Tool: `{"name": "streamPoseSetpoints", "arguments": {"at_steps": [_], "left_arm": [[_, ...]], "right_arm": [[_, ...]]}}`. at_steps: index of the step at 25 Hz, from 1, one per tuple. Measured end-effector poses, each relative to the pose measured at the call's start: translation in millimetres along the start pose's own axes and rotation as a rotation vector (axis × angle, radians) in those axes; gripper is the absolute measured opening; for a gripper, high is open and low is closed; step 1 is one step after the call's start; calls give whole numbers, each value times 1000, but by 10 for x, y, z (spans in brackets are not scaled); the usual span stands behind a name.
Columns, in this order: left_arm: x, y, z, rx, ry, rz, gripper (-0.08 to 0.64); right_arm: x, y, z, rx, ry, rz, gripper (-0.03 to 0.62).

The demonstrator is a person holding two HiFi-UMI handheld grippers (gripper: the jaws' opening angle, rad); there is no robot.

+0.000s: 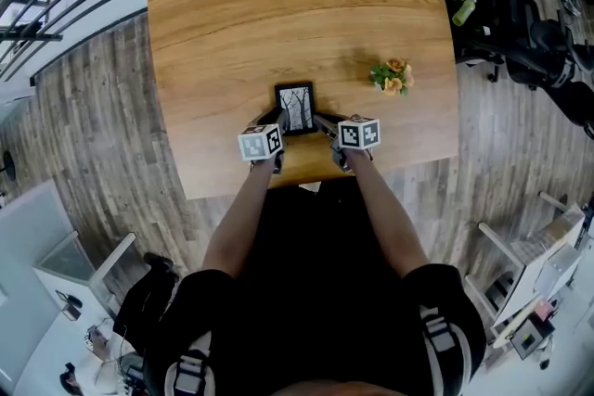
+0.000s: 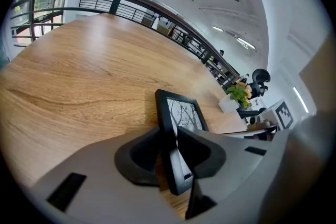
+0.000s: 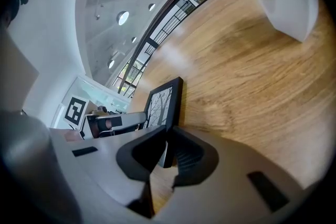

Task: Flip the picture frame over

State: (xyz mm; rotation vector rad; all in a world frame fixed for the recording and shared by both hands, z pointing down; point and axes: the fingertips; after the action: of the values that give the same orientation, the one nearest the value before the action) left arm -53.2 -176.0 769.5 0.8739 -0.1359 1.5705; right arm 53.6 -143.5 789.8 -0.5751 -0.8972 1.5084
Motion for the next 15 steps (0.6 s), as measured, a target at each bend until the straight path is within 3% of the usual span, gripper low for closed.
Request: {"name": "streamPoseSetpoints", "arguments": {"at_steps": [15], "left_arm": [[-11,66,-25,29,9,24,101]], "right_arm": [[-93,9,-94,23,-32,-34,6]]}}
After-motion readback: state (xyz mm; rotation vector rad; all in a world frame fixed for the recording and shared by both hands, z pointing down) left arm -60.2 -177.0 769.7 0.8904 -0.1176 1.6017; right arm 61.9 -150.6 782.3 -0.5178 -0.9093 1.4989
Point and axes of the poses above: the fingertips, and each gripper's own axes: z forward along the fingers, y to its left, x out of its underside, and after that the axes turned 12 degrees about z, right-handed
